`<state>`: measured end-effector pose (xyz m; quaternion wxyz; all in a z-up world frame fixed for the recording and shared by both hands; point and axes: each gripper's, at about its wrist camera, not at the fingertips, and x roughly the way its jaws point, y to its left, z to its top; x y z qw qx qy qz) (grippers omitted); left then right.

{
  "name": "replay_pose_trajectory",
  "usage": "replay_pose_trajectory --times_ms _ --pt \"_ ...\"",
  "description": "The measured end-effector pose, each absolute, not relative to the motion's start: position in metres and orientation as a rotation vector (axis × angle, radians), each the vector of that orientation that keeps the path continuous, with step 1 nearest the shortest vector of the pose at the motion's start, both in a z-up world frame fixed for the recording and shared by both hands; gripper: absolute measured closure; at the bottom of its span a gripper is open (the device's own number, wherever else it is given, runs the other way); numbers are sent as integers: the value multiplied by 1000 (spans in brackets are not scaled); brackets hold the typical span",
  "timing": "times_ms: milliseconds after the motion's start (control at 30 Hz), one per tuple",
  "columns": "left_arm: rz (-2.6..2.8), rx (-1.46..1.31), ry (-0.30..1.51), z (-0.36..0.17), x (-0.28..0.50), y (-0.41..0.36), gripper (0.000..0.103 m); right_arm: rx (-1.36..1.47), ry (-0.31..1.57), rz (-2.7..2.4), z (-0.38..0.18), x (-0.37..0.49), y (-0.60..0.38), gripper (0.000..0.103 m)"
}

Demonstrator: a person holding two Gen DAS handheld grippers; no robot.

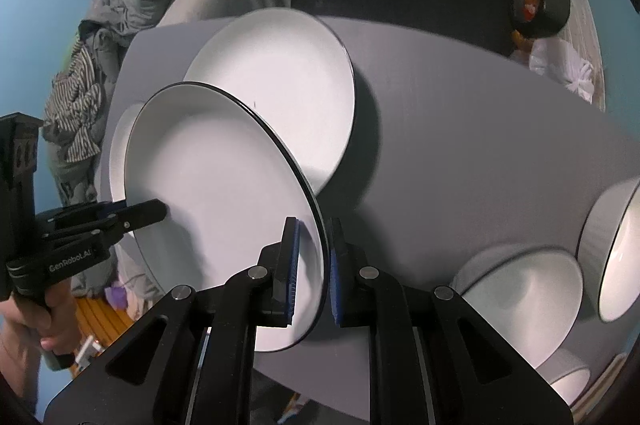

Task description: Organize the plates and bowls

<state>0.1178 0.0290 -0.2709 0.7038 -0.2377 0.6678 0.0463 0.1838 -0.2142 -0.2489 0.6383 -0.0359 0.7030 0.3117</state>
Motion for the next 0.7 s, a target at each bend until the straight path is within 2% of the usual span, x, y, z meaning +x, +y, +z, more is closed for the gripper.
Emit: replay_pose_trajectory --times_ms 700 --pt "178 -514 1523 -288 173 72 86 -94 1645 682 -269 240 -154 88"
